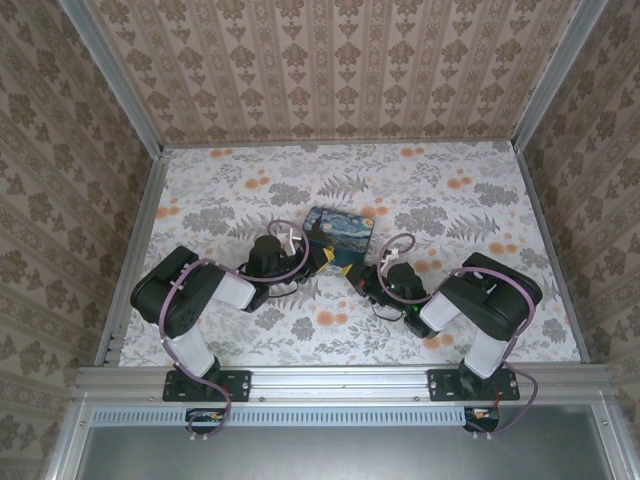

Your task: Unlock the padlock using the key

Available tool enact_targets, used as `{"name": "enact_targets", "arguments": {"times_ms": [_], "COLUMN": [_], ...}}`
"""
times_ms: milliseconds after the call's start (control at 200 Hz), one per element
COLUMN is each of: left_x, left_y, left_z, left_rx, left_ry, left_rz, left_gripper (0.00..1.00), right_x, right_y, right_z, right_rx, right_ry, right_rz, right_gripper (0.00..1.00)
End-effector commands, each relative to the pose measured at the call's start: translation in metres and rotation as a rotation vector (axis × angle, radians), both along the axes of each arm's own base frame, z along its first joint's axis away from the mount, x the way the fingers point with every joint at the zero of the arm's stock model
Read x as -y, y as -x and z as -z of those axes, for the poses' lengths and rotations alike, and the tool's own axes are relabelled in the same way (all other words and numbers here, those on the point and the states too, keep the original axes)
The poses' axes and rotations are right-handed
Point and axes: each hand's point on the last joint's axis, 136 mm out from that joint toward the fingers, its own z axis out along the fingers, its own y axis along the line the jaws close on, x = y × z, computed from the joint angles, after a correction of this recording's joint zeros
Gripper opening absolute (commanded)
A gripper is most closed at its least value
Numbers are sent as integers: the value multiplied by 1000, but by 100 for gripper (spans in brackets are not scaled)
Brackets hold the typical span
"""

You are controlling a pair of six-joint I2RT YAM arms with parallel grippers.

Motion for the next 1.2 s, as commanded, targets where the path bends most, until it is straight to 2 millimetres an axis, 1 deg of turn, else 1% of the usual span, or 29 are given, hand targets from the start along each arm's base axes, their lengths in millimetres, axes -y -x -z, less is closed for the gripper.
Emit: {"name": "enact_targets", "arguments": {"times_ms": [0, 440, 1050, 1195], "left_x": [0, 0, -1, -3], "left_y": [-1, 0, 0, 0], "left_z": [-12, -10, -8, -4], "left_rx": [42, 43, 47, 45], "left_ry": [39, 35, 27, 16], "left_rz": [9, 8, 7, 1], "left_gripper": [0, 0, 0, 0], "right_x": [-4, -7, -9, -8], "right_y": [-8, -10, -12, -11], "right_z": [-10, -11, -20, -21], "right_rx": [27, 29, 43, 45], "right_ry": [-35, -38, -53, -51], "right_rz": [22, 21, 20, 20], "right_gripper": [0, 0, 0, 0]}}
